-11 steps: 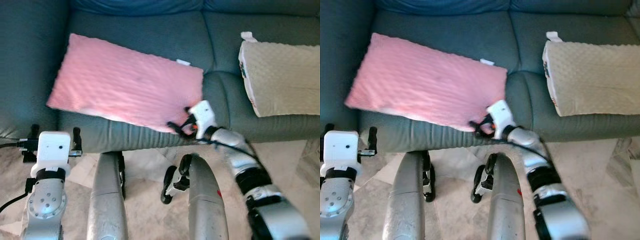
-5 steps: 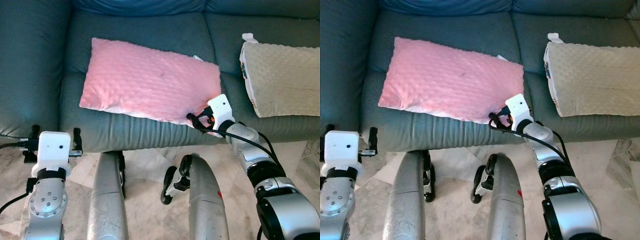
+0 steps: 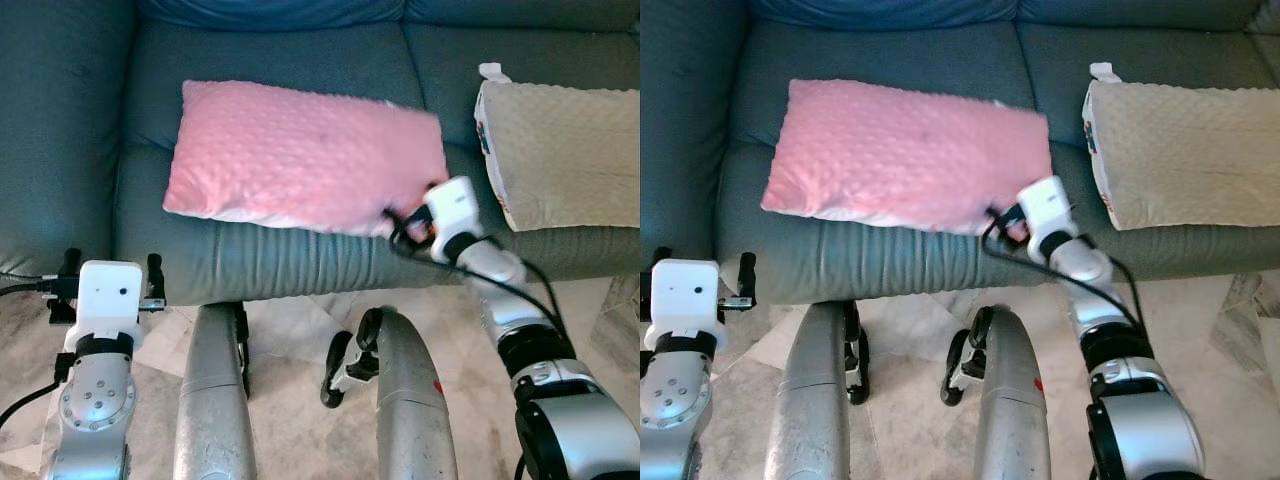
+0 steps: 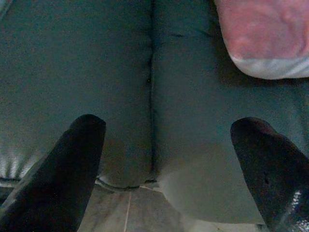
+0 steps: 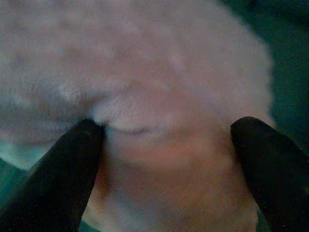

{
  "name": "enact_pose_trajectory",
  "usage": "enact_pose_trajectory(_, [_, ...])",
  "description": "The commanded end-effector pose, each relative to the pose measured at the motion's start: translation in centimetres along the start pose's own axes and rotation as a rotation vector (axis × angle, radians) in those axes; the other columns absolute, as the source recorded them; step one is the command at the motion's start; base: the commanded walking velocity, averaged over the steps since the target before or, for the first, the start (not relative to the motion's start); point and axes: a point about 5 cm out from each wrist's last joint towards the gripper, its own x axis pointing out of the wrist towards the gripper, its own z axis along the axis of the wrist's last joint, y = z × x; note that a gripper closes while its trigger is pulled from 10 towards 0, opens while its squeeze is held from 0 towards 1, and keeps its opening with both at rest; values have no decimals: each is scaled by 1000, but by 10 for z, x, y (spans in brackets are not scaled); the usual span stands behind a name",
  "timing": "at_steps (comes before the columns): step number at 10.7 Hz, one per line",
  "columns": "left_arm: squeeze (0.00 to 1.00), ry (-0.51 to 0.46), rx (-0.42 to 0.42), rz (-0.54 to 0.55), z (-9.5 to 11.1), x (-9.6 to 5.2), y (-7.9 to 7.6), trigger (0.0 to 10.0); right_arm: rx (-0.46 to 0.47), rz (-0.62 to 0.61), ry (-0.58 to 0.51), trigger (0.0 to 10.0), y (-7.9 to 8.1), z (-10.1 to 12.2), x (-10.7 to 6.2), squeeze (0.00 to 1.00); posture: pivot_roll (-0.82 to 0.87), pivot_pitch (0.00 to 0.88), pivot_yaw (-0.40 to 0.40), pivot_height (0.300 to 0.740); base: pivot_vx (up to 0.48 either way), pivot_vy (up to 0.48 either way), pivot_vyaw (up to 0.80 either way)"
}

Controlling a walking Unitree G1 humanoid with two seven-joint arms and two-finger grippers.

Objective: Move the pillow to the sofa

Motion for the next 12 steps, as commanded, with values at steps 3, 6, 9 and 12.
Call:
enact_pose_trajectory(3, [0, -4, 12, -20, -4, 2, -6, 10000, 7, -91, -82, 10000, -7, 2, -11, 0, 90, 387, -61, 621, 0, 0, 0])
enact_pose_trajectory(6, [0, -29, -2, -39, -5, 13, -18, 10000, 82, -121, -117, 10000, 9, -4, -30, 0, 56, 318, -63, 621, 0, 0, 0])
enact_pose_trajectory(9, [0, -82, -59, -117, -6, 12, -32, 10000, 231, -185, -26, 10000, 52, -33, -84, 0, 29, 206, -61, 621, 0, 0, 0])
enact_pose_trajectory(12, [0, -95, -67, -109, -14, 12, -35, 10000, 267, -279, -12, 10000, 53, -31, -98, 0, 11, 107, -45, 636, 0, 0, 0])
